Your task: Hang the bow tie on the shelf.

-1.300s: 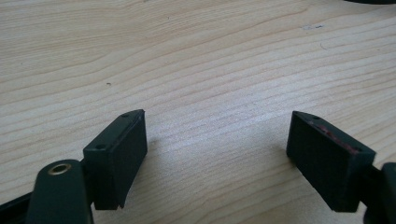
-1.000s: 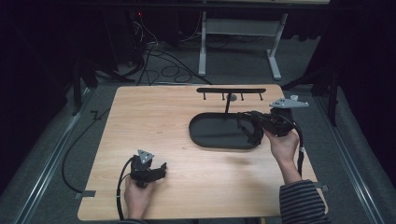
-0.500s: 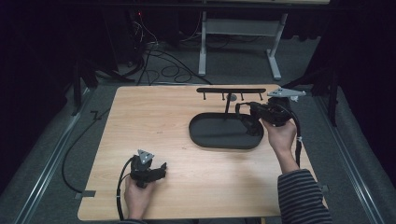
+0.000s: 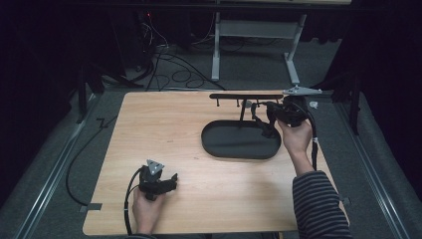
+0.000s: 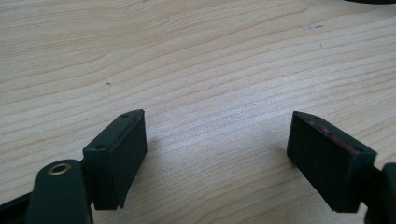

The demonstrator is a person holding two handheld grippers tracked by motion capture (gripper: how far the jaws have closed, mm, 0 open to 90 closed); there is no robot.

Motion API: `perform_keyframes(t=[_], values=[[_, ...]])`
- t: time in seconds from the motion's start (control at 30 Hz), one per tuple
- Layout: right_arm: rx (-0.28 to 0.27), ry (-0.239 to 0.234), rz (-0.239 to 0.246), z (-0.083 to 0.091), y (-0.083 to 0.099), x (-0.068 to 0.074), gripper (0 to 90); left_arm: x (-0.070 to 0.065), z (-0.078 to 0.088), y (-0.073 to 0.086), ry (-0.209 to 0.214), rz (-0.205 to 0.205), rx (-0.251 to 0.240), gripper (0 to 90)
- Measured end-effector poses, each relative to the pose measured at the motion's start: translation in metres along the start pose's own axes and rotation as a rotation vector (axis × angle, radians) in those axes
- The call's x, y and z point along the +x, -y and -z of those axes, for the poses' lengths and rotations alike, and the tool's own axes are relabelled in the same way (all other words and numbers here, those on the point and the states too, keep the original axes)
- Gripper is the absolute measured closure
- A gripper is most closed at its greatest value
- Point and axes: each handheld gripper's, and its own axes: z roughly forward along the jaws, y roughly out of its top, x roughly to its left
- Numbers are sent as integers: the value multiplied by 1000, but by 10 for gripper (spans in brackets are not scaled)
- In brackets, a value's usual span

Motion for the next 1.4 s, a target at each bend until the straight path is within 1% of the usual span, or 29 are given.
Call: perform_keyframes(t=[0.27, 0.43, 0.6, 0.8, 0.93, 1.03, 1.13, 1.4], values=[[9, 45, -4, -10, -6, -4, 900, 0, 0, 0, 0, 1, 0, 205], [17, 64, -20, -18, -11, -5, 900, 0, 0, 0, 2, 1, 0, 204], [20, 82, -15, -22, -12, -5, 900, 0, 0, 0, 2, 0, 0, 204], [50, 99, -11, -26, -10, -2, 900, 0, 0, 0, 2, 0, 0, 204], [59, 100, -13, -27, -10, -2, 890, 0, 0, 0, 2, 0, 0, 204], [73, 96, -18, -29, -9, -3, 864, 0, 0, 0, 3, 0, 0, 204], [82, 94, -10, -29, -8, -1, 863, 0, 0, 0, 3, 0, 0, 204], [81, 87, -4, -29, -5, 0, 861, 0, 0, 0, 3, 0, 0, 204]])
